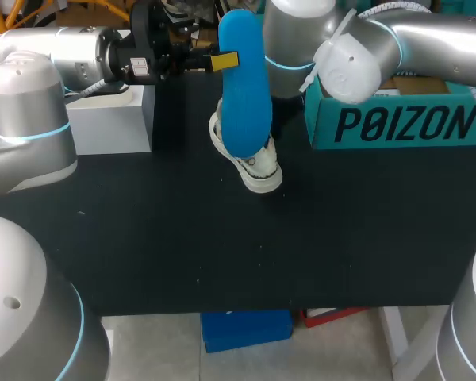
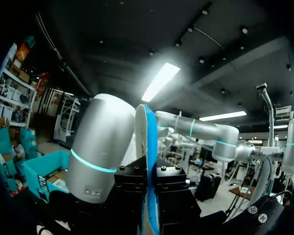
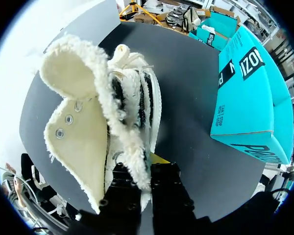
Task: Take the shoe out of the shoebox, open the shoe tongue, remove and reinsert the insole, then place the shoe into the shoebox
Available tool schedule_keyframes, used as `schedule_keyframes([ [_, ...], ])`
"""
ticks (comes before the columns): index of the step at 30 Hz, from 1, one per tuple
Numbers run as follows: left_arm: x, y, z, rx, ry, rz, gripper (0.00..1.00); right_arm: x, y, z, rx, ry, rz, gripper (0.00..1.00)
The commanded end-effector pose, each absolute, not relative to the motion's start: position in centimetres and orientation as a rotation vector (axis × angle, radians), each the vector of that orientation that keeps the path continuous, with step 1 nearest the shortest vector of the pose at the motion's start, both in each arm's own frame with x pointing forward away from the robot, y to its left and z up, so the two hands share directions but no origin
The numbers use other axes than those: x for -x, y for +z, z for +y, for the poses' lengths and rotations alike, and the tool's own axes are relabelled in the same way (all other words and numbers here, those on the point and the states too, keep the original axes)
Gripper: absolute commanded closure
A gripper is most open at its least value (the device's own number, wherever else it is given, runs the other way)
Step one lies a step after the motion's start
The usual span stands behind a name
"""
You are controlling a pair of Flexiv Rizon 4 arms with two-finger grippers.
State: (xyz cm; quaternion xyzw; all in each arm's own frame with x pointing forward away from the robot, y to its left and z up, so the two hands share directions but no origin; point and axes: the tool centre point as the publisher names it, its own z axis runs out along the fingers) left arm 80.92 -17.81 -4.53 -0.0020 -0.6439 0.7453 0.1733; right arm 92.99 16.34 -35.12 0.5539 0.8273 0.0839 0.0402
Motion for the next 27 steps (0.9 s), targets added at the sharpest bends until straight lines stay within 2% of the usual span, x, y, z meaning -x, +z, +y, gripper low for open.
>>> schedule_keyframes([
  [1,-80.8,-4.6,-17.9,0.002,2.116,-1.829,1.00,-92.1,-35.4,16.3,-1.738,0.294,2.496,1.00],
  [27,-80.8,-4.6,-17.9,0.002,2.116,-1.829,1.00,-89.9,-40.3,17.2,-2.038,0.344,2.280,1.00],
])
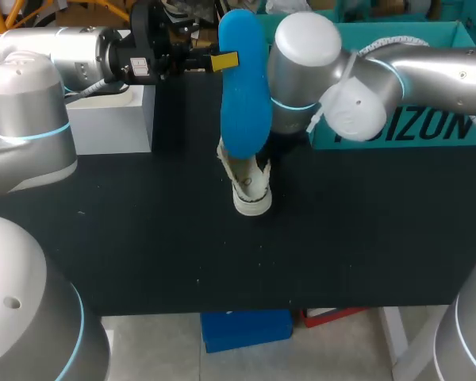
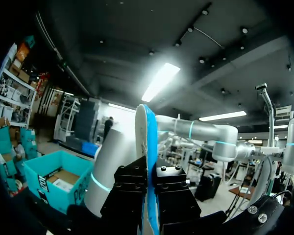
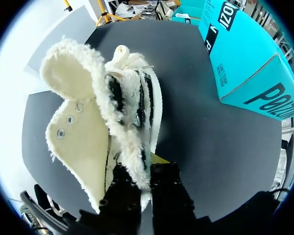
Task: Take the shoe out of the shoebox, open the shoe tongue, remove and reinsert the insole, then place the shoe into the shoebox
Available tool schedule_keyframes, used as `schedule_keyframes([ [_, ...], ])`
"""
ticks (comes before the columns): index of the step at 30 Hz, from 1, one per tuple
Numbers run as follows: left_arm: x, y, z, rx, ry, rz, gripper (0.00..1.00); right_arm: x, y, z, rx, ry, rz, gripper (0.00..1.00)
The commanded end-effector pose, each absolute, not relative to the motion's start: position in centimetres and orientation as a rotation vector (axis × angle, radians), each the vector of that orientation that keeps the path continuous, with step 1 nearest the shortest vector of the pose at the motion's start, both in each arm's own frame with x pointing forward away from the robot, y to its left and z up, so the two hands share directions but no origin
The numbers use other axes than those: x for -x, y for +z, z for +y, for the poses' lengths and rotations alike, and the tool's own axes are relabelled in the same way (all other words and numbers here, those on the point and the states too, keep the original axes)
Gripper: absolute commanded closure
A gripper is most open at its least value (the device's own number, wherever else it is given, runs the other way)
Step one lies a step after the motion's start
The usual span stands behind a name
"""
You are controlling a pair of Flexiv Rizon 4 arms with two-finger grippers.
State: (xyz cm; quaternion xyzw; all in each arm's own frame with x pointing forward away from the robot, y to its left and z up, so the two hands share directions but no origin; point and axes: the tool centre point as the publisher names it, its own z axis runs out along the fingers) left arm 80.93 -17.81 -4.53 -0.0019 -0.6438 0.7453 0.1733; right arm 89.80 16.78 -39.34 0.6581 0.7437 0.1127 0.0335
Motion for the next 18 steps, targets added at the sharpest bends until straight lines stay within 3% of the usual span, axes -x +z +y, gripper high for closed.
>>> schedule_keyframes([
  [1,-80.8,-4.6,-17.9,0.002,2.116,-1.829,1.00,-89.8,-40.5,17.3,-2.044,0.335,2.278,1.00],
  [8,-80.8,-4.6,-17.9,0.002,2.116,-1.829,1.00,-89.1,-41.5,17.3,-2.074,0.332,2.264,1.00],
  [9,-80.8,-4.6,-17.9,0.002,2.116,-1.829,1.00,-89.0,-41.6,17.3,-2.078,0.333,2.262,0.73],
  [10,-80.8,-4.6,-17.9,0.002,2.116,-1.829,1.00,-88.9,-41.6,17.2,-2.085,0.335,2.259,0.00],
  [18,-80.8,-4.6,-17.9,0.002,2.116,-1.829,1.00,-88.1,-40.4,16.3,-2.102,0.380,2.229,0.00],
])
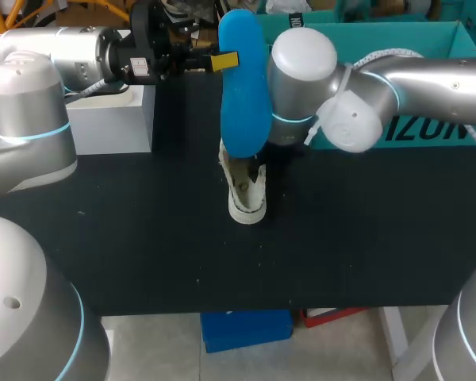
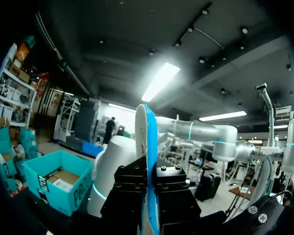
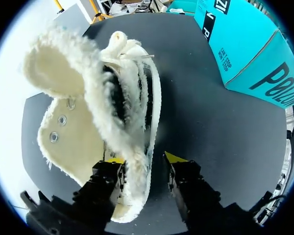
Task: Take the shoe out of the shoebox, open the shoe tongue, remove and reinsert the insole, then place the shoe into the shoebox
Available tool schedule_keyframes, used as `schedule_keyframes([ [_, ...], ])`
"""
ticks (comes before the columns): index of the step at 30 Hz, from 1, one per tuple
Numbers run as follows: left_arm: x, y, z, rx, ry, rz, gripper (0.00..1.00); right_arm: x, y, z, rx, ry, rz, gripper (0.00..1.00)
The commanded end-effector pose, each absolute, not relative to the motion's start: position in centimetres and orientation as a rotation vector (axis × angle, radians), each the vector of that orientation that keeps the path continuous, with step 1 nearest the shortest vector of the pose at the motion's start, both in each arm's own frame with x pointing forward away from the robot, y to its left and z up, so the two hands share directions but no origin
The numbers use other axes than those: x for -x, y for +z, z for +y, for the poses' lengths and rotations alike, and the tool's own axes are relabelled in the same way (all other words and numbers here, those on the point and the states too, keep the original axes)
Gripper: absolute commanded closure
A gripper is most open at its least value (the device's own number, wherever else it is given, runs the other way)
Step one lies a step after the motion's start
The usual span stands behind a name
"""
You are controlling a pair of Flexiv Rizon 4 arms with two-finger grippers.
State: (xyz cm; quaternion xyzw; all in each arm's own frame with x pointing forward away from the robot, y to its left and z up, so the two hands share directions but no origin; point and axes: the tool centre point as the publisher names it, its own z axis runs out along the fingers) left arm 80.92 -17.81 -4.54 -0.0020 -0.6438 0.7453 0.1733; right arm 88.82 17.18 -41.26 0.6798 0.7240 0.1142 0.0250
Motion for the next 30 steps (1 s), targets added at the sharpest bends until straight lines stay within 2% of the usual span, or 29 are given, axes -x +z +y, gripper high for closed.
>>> schedule_keyframes([
  [1,-80.8,-4.6,-17.9,0.002,2.116,-1.829,1.00,-88.0,-40.1,16.2,-2.105,0.406,2.224,0.00],
  [15,-80.8,-4.6,-17.9,0.002,2.116,-1.829,1.00,-85.9,-35.5,13.0,-1.994,0.646,2.287,0.00],
  [30,-80.8,-4.6,-17.9,0.002,2.116,-1.829,1.00,-85.5,-33.0,11.7,-1.912,1.304,2.459,0.00],
])
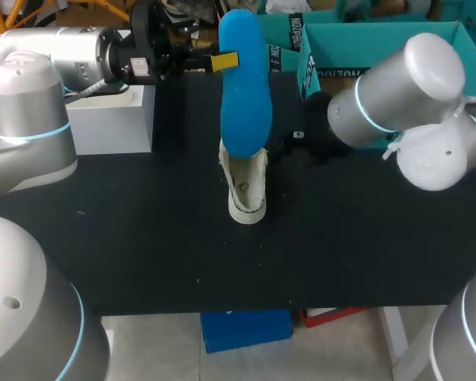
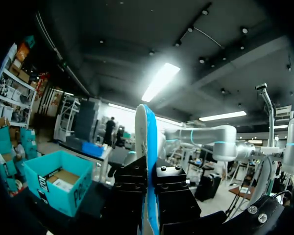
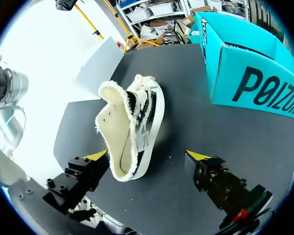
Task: Take the shoe out of the shoebox, open the shoe tongue, remove and reinsert the insole, then place the shoe into the shoebox
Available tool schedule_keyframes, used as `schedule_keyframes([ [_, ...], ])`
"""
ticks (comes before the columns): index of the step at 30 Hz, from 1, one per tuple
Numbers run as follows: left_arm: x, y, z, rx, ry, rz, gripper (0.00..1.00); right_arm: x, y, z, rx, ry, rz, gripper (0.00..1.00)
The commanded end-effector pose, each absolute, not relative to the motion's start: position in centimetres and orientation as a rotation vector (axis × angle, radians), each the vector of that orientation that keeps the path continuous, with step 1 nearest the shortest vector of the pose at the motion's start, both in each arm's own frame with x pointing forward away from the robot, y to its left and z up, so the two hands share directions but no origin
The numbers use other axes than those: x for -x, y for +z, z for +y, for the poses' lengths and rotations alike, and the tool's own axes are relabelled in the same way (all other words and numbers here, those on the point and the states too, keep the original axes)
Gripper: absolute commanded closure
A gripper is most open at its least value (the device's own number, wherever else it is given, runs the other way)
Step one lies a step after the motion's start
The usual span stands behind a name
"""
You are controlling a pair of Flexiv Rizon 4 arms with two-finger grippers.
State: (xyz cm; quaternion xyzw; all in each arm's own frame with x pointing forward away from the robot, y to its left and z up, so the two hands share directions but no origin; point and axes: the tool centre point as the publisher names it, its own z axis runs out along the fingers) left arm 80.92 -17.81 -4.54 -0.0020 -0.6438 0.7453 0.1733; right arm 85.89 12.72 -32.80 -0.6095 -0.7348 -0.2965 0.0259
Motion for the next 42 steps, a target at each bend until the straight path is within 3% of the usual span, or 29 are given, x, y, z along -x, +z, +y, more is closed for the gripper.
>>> schedule_keyframes([
  [1,-80.8,-4.6,-17.9,0.002,2.116,-1.829,1.00,-85.5,-32.9,11.7,1.620,-1.145,-2.097,0.00],
  [22,-80.8,-4.6,-17.9,0.002,2.116,-1.829,1.00,-85.3,-32.0,11.1,1.566,-1.213,-1.991,0.00],
  [42,-80.8,-4.6,-17.9,0.002,2.116,-1.829,1.00,-86.8,-25.3,11.1,1.372,-1.399,-1.717,0.00],
])
